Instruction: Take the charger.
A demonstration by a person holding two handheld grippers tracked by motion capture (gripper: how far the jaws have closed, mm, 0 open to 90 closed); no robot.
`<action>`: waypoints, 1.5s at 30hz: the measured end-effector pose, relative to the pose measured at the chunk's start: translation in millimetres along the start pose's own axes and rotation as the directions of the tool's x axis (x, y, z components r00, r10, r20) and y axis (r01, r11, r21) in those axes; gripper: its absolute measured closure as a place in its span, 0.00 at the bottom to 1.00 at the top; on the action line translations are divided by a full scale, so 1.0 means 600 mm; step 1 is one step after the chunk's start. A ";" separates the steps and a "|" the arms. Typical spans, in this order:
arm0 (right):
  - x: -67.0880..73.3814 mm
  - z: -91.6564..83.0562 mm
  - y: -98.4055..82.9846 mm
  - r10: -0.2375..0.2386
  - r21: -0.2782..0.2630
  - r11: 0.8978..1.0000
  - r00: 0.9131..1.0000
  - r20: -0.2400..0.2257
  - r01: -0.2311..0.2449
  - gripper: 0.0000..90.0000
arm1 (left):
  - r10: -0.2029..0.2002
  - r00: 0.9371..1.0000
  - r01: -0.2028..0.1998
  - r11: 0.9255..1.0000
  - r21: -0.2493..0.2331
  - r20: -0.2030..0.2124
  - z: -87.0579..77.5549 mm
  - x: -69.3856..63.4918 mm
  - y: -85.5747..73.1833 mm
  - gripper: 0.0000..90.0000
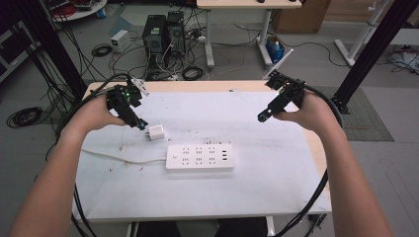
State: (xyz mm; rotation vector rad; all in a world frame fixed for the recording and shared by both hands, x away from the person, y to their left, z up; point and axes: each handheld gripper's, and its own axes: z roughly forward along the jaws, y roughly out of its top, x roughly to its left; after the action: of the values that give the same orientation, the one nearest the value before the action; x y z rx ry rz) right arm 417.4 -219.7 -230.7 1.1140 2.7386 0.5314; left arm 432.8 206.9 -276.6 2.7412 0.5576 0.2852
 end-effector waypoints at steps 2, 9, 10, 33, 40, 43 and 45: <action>-0.001 0.001 -0.001 -0.001 0.003 1.000 1.000 0.002 0.001 0.16 | 0.012 1.000 -0.012 1.000 0.010 0.008 0.016 0.004 0.002 0.19; -0.001 0.004 -0.006 -0.001 0.006 1.000 1.000 0.002 0.001 0.16 | 0.025 0.999 -0.027 0.998 0.062 0.034 0.086 0.019 0.002 0.19; 0.000 0.006 -0.006 -0.003 0.007 1.000 1.000 0.002 0.003 0.16 | 0.027 0.999 -0.029 0.997 0.065 0.037 0.096 0.021 0.000 0.19; 0.006 0.027 0.000 -0.038 0.031 0.999 0.999 -0.004 0.038 0.16 | 0.060 0.997 -0.068 0.977 0.200 0.044 0.227 0.038 -0.016 0.43; 0.010 0.028 -0.002 -0.042 0.037 0.998 0.999 -0.001 0.042 0.16 | 0.079 0.997 -0.078 0.971 0.225 0.005 0.230 0.035 -0.013 0.47; 0.012 0.027 -0.004 -0.039 0.036 0.999 0.999 -0.005 0.039 0.16 | 0.046 0.999 -0.044 0.981 0.187 -0.006 0.203 0.031 -0.011 0.47; 0.012 0.027 -0.004 -0.040 0.036 0.999 0.999 -0.006 0.040 0.16 | 0.046 0.999 -0.044 0.981 0.187 -0.006 0.203 0.031 -0.011 0.47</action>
State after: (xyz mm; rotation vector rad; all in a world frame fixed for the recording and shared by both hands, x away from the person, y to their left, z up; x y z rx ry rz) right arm 414.5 -211.8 -246.5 1.0648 2.7797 0.4823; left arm 478.8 186.8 -389.2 2.9386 0.5507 0.2714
